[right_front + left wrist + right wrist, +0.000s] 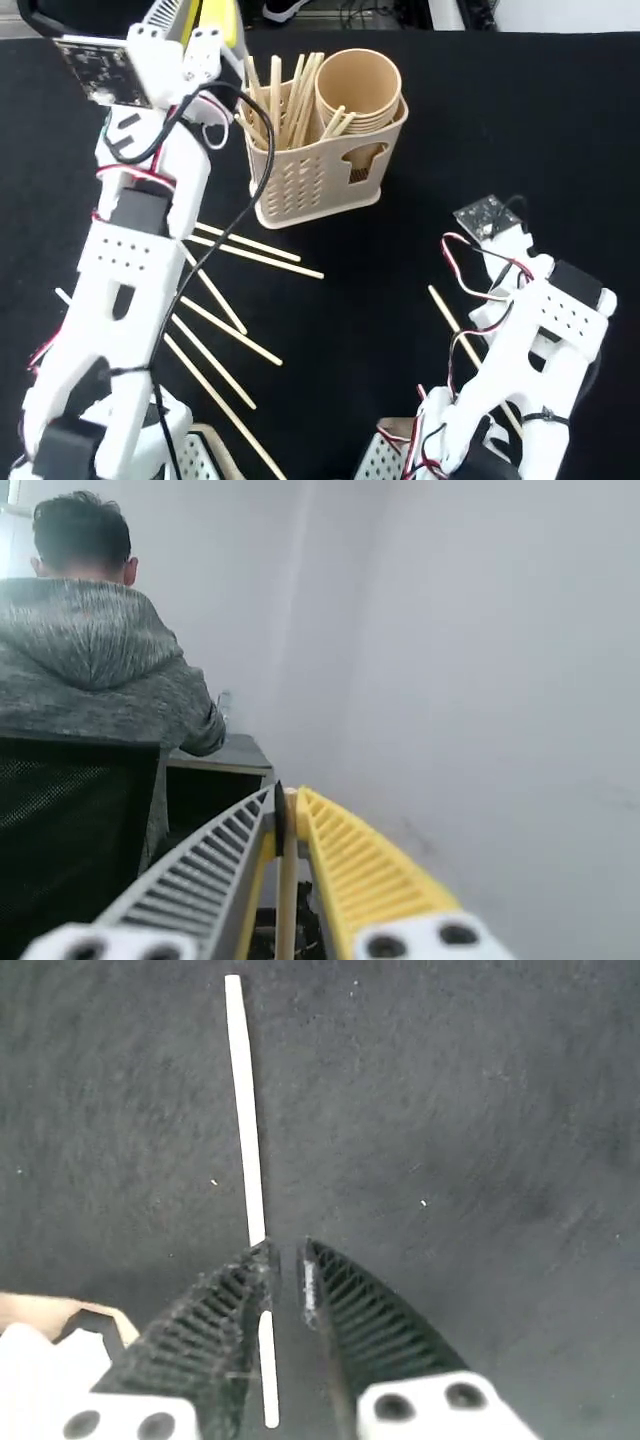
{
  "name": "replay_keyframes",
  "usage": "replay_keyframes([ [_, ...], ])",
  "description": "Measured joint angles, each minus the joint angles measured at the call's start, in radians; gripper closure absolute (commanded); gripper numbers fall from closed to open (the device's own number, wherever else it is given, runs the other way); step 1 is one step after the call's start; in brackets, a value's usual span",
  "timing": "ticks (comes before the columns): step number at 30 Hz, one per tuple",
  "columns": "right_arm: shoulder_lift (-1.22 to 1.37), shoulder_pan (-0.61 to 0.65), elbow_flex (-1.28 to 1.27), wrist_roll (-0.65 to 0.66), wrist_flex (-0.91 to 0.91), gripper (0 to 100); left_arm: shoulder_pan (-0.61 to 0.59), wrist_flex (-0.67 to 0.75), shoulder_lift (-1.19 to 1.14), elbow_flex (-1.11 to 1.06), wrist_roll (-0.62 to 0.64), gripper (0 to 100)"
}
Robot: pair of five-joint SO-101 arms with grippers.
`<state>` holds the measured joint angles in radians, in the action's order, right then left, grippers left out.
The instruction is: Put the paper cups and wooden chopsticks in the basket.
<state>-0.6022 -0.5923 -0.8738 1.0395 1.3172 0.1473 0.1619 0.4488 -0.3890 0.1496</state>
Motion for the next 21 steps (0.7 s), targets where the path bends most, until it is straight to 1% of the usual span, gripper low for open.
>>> replay_keyframes([
  [3, 0.000, 0.000, 0.000, 0.043, 0.028, 93.9, 0.006, 0.014, -0.015, -0.046, 0.000, 96],
  [4, 0.000, 0.000, 0.000, 0.051, 0.038, 92.4, 0.005, 0.014, -0.015, -0.068, 0.000, 94],
  [6, 0.000, 0.000, 0.000, 0.063, 0.063, 86.6, -0.002, 0.011, -0.015, -0.115, 0.000, 87],
  [8, 0.000, 0.000, 0.000, 0.083, 0.091, 78.5, -0.002, -0.038, -0.015, -0.133, 0.000, 82],
  [10, 0.000, 0.008, 0.000, 0.124, 0.130, 72.7, 0.003, -0.143, 0.008, -0.137, 0.018, 77],
  [13, 0.000, 0.049, 0.000, 0.158, 0.180, 72.4, 0.012, -0.345, 0.091, -0.137, 0.072, 74],
  [16, 0.000, 0.097, -0.003, 0.173, 0.187, 72.4, 0.021, -0.543, 0.206, -0.126, 0.112, 73],
  [19, 0.000, 0.143, -0.061, 0.207, 0.144, 72.4, 0.020, -0.684, 0.313, -0.123, 0.126, 73],
  [21, 0.000, 0.173, -0.130, 0.216, 0.063, 72.4, 0.020, -0.746, 0.365, -0.123, 0.127, 73],
])
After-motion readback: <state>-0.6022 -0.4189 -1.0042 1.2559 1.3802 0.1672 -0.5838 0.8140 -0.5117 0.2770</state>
